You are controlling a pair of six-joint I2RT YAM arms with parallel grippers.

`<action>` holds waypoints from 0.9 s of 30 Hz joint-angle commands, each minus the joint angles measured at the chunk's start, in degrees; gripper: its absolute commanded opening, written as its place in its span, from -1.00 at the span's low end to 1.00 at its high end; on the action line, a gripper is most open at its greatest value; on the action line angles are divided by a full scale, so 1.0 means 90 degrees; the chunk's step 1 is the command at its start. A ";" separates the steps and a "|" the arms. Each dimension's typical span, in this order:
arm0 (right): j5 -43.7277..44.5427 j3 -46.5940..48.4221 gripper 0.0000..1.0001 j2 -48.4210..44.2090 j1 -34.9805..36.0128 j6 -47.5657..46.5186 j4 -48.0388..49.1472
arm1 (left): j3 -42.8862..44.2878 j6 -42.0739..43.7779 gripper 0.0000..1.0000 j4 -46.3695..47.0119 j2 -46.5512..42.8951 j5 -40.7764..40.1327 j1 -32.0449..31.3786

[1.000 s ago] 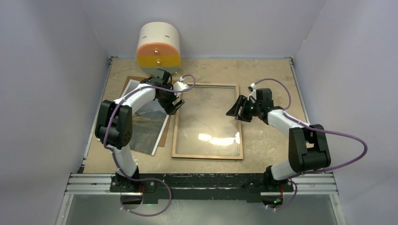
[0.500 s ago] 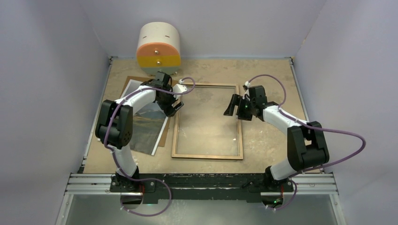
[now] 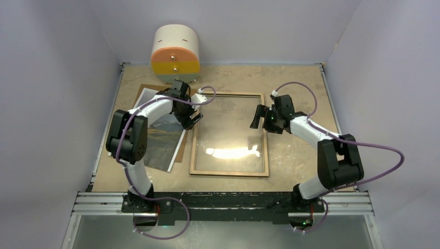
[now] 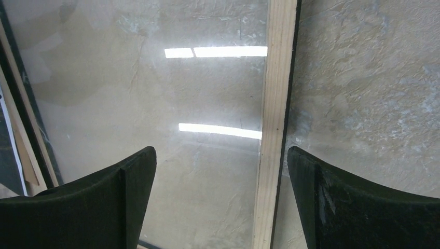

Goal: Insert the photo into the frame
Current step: Place the photo frame item in the photo frame, then move the photo frame to the center of the board.

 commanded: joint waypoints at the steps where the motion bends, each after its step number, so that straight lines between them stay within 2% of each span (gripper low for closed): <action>1: 0.0123 0.0094 0.94 -0.0371 0.0029 0.0033 0.0063 | -0.0017 -0.0078 0.70 0.0210 0.0075 -0.0028 -0.0016; 7: -0.0185 -0.0021 0.94 -0.0808 0.0034 0.0285 -0.0014 | -0.0034 -0.0189 0.70 0.0422 0.0268 -0.0416 -0.0279; 17: -0.0364 -0.0444 0.96 -0.1358 0.0029 0.0644 0.0142 | 0.0229 -0.0405 0.70 0.0517 0.0434 -0.0499 -0.0759; 23: -0.0013 -0.0798 0.85 -0.1400 0.0105 0.0996 0.0627 | 0.0770 -0.0664 0.74 0.0318 0.0552 -0.0297 -0.1013; 27: 0.0451 -0.0578 0.79 -0.1315 0.0612 0.1274 0.0832 | 0.0991 -0.0673 0.83 -0.0077 0.0244 -0.0101 -0.0807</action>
